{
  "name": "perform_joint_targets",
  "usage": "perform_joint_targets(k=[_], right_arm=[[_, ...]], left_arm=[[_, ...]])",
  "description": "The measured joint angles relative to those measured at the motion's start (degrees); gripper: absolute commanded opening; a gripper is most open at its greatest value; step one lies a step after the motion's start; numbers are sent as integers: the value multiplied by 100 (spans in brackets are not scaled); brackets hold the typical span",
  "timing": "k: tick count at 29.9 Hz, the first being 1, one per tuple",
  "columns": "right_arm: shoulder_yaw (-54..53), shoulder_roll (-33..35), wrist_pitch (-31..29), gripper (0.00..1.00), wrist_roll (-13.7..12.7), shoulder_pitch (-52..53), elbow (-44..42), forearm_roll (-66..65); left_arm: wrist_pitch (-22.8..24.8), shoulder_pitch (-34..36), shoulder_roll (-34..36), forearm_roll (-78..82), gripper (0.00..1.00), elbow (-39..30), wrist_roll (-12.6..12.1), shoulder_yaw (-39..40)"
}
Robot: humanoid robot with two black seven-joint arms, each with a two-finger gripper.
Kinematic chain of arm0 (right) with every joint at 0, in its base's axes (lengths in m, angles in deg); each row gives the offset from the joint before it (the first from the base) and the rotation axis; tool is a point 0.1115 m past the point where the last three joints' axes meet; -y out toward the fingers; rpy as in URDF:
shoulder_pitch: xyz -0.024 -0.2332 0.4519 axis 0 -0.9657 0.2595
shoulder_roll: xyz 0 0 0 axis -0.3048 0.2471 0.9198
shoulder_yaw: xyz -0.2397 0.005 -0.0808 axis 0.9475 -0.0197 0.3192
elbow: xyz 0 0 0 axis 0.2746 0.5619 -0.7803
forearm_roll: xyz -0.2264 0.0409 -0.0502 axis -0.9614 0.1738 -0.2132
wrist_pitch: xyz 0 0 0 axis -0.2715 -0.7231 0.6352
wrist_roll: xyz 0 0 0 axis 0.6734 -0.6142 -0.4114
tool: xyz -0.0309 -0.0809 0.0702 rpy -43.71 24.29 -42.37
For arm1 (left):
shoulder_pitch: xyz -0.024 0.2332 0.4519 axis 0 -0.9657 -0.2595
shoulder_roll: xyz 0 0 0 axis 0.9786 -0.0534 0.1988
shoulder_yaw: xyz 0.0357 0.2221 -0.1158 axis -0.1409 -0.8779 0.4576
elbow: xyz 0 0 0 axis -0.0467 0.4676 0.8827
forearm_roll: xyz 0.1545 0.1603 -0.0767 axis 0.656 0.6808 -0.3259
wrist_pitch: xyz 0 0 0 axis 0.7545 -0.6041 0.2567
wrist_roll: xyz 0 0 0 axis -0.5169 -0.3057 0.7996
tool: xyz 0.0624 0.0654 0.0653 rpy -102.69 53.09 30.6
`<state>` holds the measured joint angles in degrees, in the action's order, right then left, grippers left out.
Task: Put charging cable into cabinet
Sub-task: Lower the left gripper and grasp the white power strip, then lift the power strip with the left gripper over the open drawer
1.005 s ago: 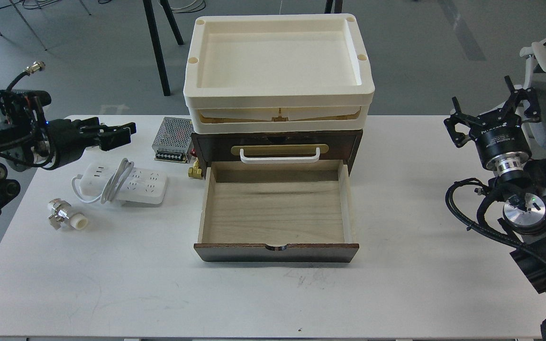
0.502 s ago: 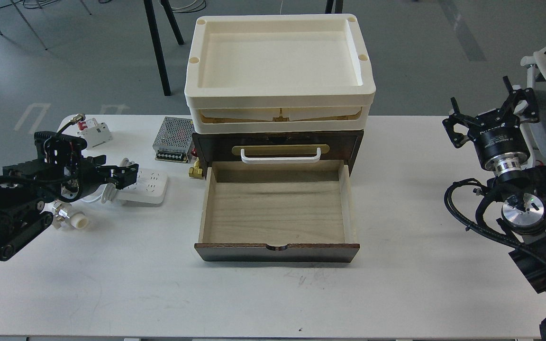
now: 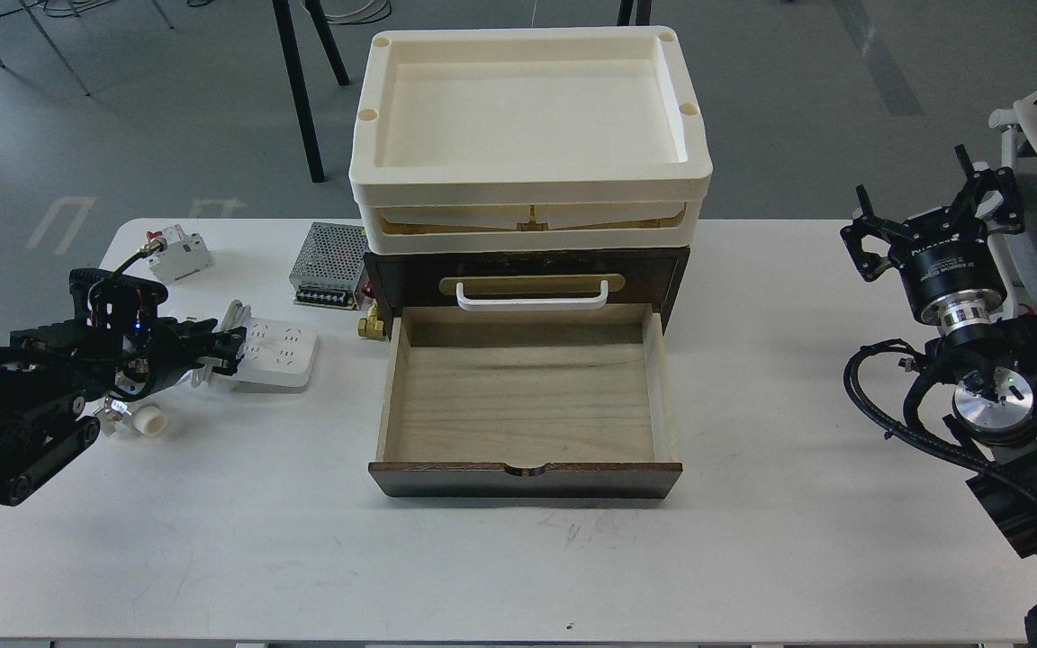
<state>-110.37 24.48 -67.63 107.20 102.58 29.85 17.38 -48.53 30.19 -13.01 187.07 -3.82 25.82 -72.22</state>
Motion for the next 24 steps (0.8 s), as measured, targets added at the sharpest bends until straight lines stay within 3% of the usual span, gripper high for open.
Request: perform_joint_targets(k=[7,19,24], right_arm=[[0,0,0,100,0,0,-1,0],[0,0,0,100,0,0,-1,-1],[2,0,0,100,0,0,-1,-8]], left_arm=[[29,96,67,0,6,-91,126,-26],[322,566,811,-418,5,-180,881,32],[319,897,1379,-518,5,-176,1376,44]])
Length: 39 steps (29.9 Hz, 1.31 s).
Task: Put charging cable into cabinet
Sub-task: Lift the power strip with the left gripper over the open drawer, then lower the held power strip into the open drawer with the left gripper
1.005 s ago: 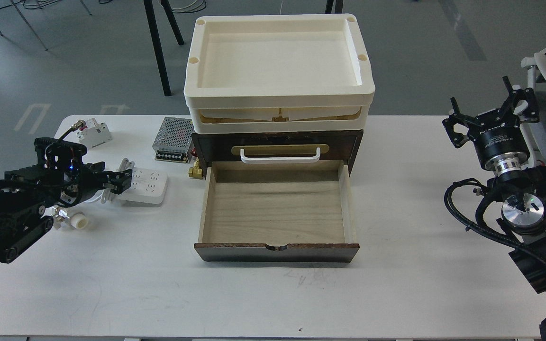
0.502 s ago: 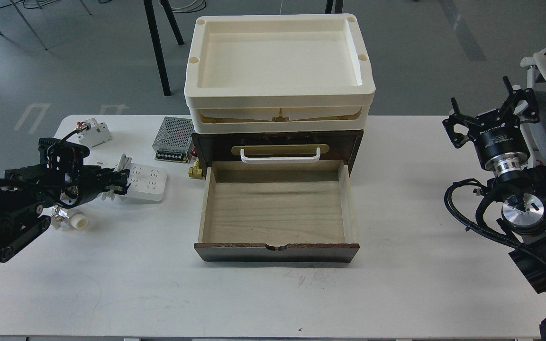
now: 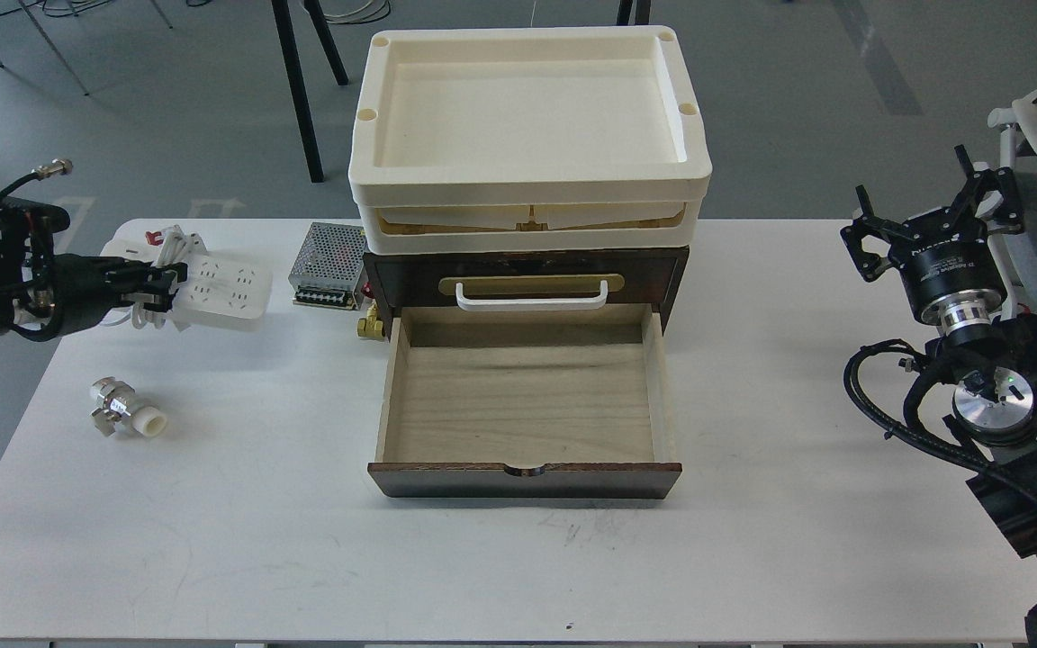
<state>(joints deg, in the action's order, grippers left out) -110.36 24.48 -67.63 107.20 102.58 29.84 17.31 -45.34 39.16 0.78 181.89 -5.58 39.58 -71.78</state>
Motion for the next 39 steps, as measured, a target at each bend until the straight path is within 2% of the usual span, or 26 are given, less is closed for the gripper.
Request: perform_joint_targets(k=[4,7,10,16,19,23,26,29,32,35,39], right_arm=[[6,0,0,100,0,0,0,-2],[8,0,0,100,0,0,0,-18],[39,0,3,100,0,0,-10,-40],[73,0,18,100,0,10,-12,-45],[77,-3,31,100,-1,10,-10,-50],[78,-29,34,100,0,10,-13,-62],[78,-41,35,100,-1,15,-25,-63],[78,-43,36,100,0,18,-29,-63],[78,-44,36,100,-1,18,-34,-63],[78,-44,43,100,-1,18,-34,-63],[77,-44,43,100,0,19,-30,-64]], left_arm=[[31,602,507,-240,2,-14,97,10],[89,1242,880,-310,2,-358,102,11],[304,1895,1317,-320,2,-1265,106,13],[898,2713,1715,-320,2,-3787,111,56],[977,2758,1576,-318,2,-4644,105,87],[1202,2695,1005,-316,2,-5341,64,62],[1401,2487,461,-318,3,-5782,-299,56],[1527,1964,-223,-324,3,-6007,-872,36],[1652,1350,-905,-318,4,-5917,-1376,26],[1661,915,-1406,-305,4,-5601,-1586,47],[1660,540,-1718,-300,4,-5201,-1629,88]])
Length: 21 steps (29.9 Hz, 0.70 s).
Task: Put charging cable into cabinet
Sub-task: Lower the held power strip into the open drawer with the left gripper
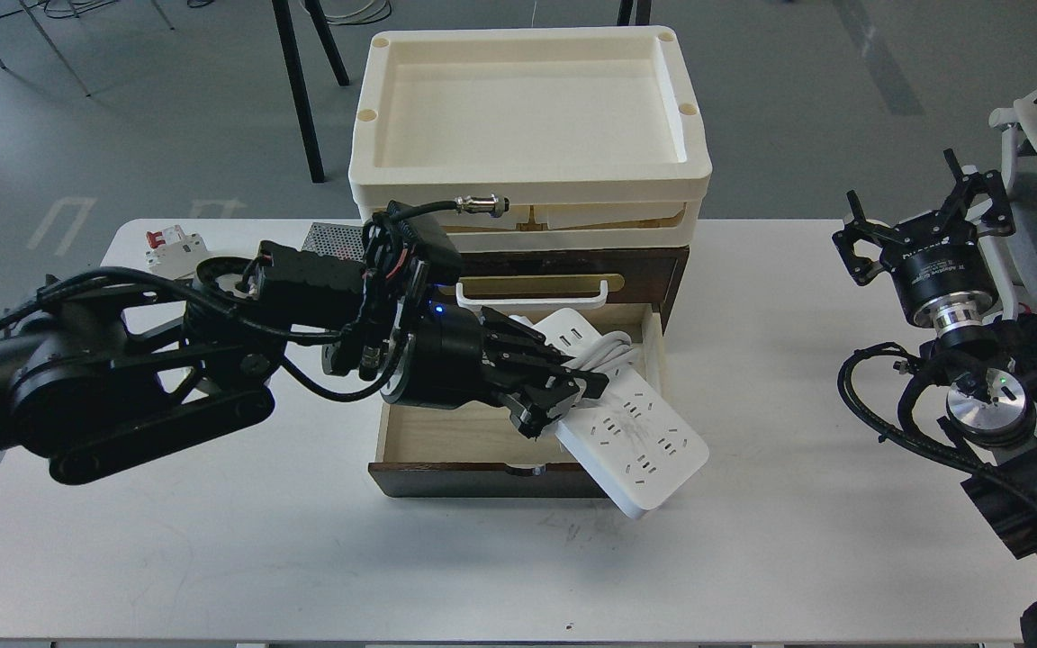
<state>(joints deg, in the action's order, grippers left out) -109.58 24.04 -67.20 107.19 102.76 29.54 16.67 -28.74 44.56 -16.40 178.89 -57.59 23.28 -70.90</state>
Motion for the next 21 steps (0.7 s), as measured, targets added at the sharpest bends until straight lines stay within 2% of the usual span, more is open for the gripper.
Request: perform_joint_targets(k=[6,12,21], right_arm=[[0,-2,-2,100,0,0,5,0],[74,-2,-2,100,0,0,13,0],[79,0,1,100,0,0,16,0]], left_arm=[[-23,-476,-55,-58,4,184,0,27],[-146,-753,-95,-345,3,712,8,337],[-145,-942,-112,-447,4,1142,-29,455]])
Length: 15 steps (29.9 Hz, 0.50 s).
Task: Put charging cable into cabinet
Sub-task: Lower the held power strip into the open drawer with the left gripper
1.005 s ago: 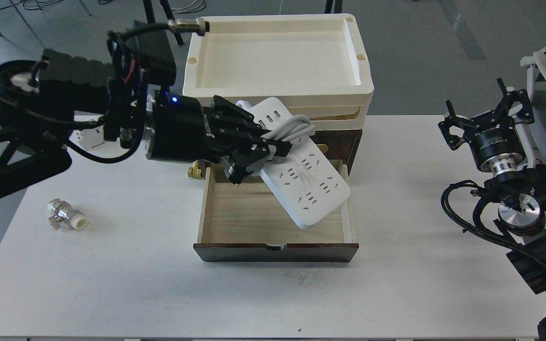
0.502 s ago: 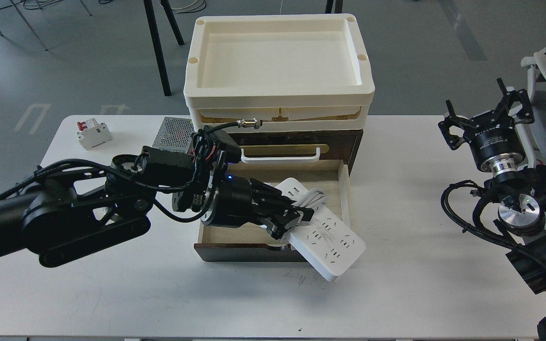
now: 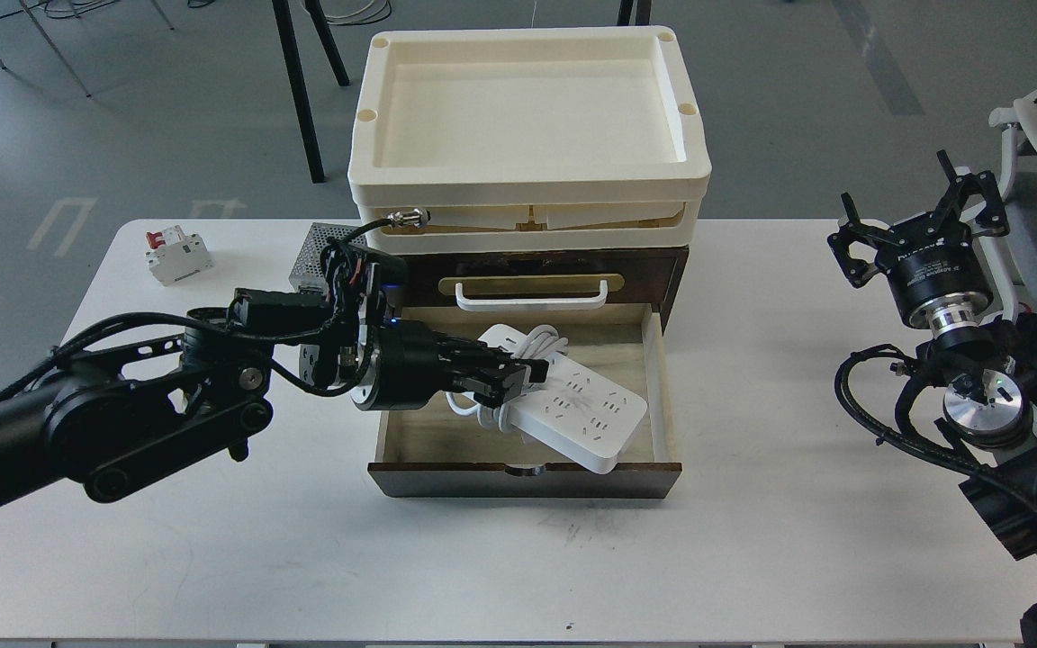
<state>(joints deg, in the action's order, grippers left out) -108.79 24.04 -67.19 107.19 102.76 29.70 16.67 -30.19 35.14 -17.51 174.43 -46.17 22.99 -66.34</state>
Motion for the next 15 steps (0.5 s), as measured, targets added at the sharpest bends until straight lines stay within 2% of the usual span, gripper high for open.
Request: perform_joint_targets(k=[15], right_arm=[[70,-8,0,100,1,7,-12,0]], left_arm=[[-201,-84,-460,-132,6,1053,-139,-13]])
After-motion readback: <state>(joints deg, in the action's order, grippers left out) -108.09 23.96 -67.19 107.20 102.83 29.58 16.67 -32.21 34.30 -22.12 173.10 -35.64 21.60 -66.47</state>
